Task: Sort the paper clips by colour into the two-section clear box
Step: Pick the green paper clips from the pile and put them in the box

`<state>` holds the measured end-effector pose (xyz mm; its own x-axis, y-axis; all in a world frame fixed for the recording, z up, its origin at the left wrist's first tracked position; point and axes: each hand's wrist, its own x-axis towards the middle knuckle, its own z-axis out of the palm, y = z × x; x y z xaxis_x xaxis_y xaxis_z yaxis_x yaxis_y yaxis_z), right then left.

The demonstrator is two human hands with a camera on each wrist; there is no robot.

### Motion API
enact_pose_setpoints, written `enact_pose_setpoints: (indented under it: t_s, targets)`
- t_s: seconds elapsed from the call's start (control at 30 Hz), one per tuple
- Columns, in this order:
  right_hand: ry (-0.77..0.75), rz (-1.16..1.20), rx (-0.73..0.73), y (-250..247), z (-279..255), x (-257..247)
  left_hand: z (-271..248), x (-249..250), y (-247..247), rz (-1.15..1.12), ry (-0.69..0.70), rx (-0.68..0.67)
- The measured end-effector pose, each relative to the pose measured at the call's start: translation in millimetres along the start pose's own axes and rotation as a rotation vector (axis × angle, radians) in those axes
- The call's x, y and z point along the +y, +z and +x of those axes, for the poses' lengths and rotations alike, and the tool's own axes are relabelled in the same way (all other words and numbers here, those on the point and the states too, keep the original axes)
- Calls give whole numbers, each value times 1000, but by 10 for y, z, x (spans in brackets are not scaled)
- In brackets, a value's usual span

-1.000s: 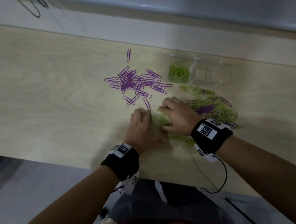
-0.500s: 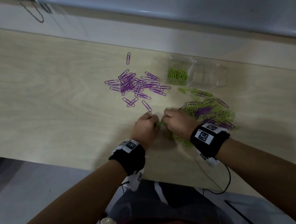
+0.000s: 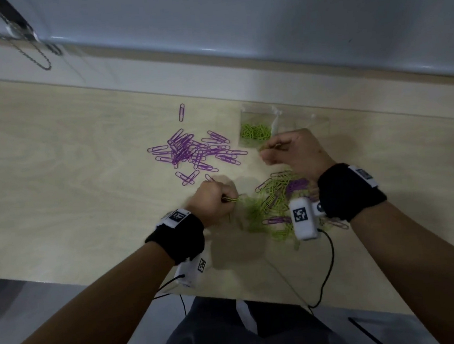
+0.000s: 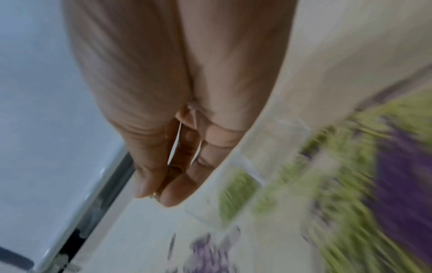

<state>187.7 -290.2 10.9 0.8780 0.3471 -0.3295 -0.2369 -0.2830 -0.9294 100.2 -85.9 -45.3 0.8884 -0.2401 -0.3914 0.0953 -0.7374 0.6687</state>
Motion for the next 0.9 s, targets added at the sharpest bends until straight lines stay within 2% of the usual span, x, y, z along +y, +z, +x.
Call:
enact_pose_setpoints:
  t_s: [0.07,0.17,0.27,0.3,0.37,0.43,0.5,0.57,0.63,0.67,0.77,0.83,0.9]
  targets:
    - [-105,-109,82,-76,200,-120,87,111,-108,-72,40,50]
    - [-251,-469,180,-98,546,-165,340,319,-331,-149,83,189]
    - [-218,-818,38,-53,726,-59,677,556,-555,-161,89,330]
    - [-207,-863,4,-62,722,2,803,615,-609,-124,89,369]
    - [-251,-835,49,-106,605,97,1026,694,-659,-51,67,373]
    - [-325,-731,163,-157,409,173,1169,707,-630,76,42,302]
    - [-344,-684,185,-159,174,287,1168,678,-558,195,61,243]
    - [-325,-737,78,-89,-65,416,988,593,-468,232,142,265]
    - [-286,-814,-130,17,-275,541,657,461,-351,196,227,332]
    - [-269,-847,-243,82,-357,583,464,375,-288,172,226,336]
    - [-277,-910,-478,258,-479,637,-103,58,-70,156,38,185]
    - [-346,-998,-521,326,-459,640,-392,-94,81,189,-87,109]
    - [-368,-1082,-532,362,-401,651,-539,-144,245,247,-132,76]
